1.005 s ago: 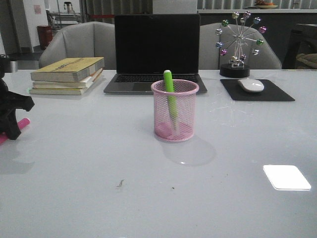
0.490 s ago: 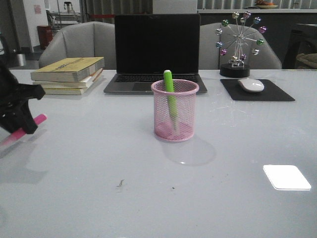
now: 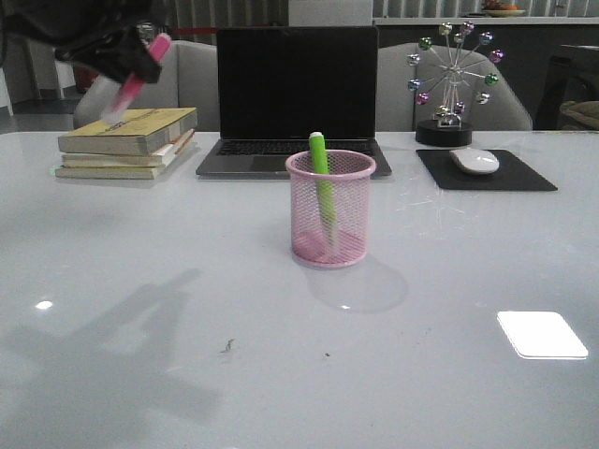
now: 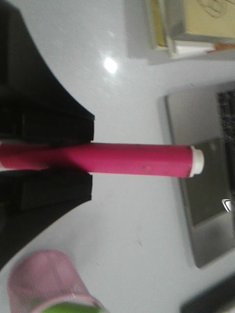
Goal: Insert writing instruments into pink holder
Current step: 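Lift the pink marker upright with the left gripper over the holder, then lower the pink marker into the holder beside the green one, release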
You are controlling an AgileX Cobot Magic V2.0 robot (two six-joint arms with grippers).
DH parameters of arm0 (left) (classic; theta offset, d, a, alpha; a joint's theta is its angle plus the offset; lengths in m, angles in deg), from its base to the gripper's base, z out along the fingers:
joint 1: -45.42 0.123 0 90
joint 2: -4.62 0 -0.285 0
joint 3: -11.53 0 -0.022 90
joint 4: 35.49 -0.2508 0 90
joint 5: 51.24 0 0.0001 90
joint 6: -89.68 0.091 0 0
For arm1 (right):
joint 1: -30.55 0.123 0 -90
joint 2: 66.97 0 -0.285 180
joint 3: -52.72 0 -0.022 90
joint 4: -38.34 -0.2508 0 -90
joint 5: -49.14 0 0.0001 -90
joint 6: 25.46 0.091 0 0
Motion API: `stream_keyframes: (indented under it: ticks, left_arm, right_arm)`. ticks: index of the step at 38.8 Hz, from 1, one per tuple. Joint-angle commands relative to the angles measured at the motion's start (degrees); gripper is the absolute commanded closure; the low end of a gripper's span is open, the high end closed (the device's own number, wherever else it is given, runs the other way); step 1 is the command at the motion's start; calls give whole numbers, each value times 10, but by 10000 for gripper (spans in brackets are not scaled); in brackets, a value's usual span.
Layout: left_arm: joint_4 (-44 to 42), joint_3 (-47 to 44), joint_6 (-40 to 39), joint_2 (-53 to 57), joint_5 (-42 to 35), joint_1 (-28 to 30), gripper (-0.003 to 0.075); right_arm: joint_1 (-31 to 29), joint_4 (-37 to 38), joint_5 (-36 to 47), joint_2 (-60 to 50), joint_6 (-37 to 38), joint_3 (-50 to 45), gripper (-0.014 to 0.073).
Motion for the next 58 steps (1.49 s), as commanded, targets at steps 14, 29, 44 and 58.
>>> stream_keyframes:
  ticks: [14,29,44,58]
  left_arm:
    - [12,1,2,40,-370,-193,624]
    - [-66,-75,-99,-3,-566,-233,619]
    - [-130,-75,-178,-63,-595,-234,618]
    - [-174,-75,-242,-100,-623,-253,618]
  right_arm:
    - [-3,5,45,-4,-2,16,274]
    - [-3,5,45,-4,-2,16,274]
    - [-3,5,45,-4,-2,16,274]
    - [-3,5,45,-4,-2,16,274]
